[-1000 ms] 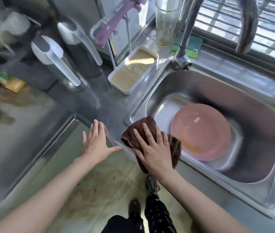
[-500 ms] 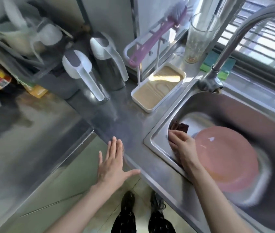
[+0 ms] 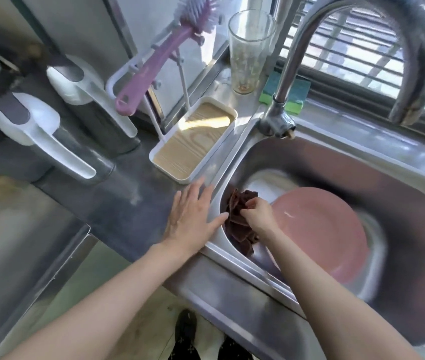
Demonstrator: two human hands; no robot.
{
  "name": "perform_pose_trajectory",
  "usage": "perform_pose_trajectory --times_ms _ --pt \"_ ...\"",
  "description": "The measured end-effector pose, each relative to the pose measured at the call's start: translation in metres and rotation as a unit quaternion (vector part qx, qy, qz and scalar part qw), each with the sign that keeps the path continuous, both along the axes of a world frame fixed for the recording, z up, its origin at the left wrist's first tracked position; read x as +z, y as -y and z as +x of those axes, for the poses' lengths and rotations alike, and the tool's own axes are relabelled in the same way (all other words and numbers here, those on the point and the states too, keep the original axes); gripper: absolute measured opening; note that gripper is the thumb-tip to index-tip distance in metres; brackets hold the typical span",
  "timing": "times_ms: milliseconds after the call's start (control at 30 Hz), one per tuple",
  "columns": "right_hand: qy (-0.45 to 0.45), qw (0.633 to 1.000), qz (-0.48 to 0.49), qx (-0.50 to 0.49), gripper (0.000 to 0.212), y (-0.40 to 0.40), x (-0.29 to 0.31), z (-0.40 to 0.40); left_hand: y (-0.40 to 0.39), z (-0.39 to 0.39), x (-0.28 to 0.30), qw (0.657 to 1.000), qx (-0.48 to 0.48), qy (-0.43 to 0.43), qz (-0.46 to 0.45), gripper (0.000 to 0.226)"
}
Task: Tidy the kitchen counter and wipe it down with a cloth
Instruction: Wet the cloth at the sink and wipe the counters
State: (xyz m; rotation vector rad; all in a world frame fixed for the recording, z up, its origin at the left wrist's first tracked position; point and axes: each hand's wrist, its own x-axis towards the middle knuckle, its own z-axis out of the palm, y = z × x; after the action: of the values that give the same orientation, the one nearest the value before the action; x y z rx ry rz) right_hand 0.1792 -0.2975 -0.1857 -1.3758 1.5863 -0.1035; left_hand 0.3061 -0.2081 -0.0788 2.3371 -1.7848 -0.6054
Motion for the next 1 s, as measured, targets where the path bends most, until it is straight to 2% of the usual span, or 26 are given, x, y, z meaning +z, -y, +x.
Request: perform_pose_trajectory --times_ms 67,200,333,467,533,600,700,767,833,867,933,1000 --pt "-0.008 1.000 0.006 0.012 0.031 0.001 -0.016 0.005 0.012 -0.004 -0.007 1.000 0.000 -0.003 -0.023 0.063" --pt "-0.112 0.990 -0.028 0.078 0.052 -0.001 -0.035 0.018 0.011 -0.003 -0.018 1.000 0.010 -0.009 -0.023 0.067" --pt "-0.137 0.981 -0.068 0.121 0.036 0.002 -0.044 0.016 0.004 -0.001 -0.019 1.000 0.003 -0.016 -0.012 0.069" --pt "-0.020 0.997 -0.040 0.061 0.014 0.001 -0.042 0.004 -0.002 0.000 -0.011 0.999 0.005 -0.037 -0.007 0.068" --pt "0.077 0.997 -0.009 0.004 0.008 -0.003 -0.027 -0.005 -0.008 0.005 -0.004 0.999 0.007 -0.048 -0.013 0.067" --pt "0.199 0.978 0.019 -0.066 0.013 -0.011 0.003 -0.011 -0.019 0.014 0.004 0.998 0.018 -0.054 -0.025 0.065" --pt "0.305 0.946 -0.035 -0.099 0.016 -0.024 0.059 -0.018 -0.041 0.029 0.017 0.997 0.041 -0.055 -0.029 0.063" --pt "0.312 0.944 -0.095 -0.051 0.015 -0.041 0.096 -0.019 -0.059 0.041 0.021 0.997 0.050 -0.054 -0.024 0.063" --pt "0.269 0.947 -0.166 0.057 0.016 -0.069 0.120 -0.013 -0.075 0.052 0.021 0.997 0.057 -0.051 -0.007 0.072" --pt "0.223 0.942 -0.214 0.130 0.024 -0.087 0.119 -0.006 -0.082 0.057 0.019 0.997 0.060 -0.044 0.012 0.081" --pt "0.051 0.913 -0.289 0.282 0.046 -0.124 0.101 0.012 -0.095 0.069 0.012 0.995 0.062 -0.021 0.074 0.105" --pt "-0.117 0.868 -0.320 0.360 0.060 -0.145 0.077 0.029 -0.106 0.078 0.003 0.989 0.060 0.004 0.135 0.116"
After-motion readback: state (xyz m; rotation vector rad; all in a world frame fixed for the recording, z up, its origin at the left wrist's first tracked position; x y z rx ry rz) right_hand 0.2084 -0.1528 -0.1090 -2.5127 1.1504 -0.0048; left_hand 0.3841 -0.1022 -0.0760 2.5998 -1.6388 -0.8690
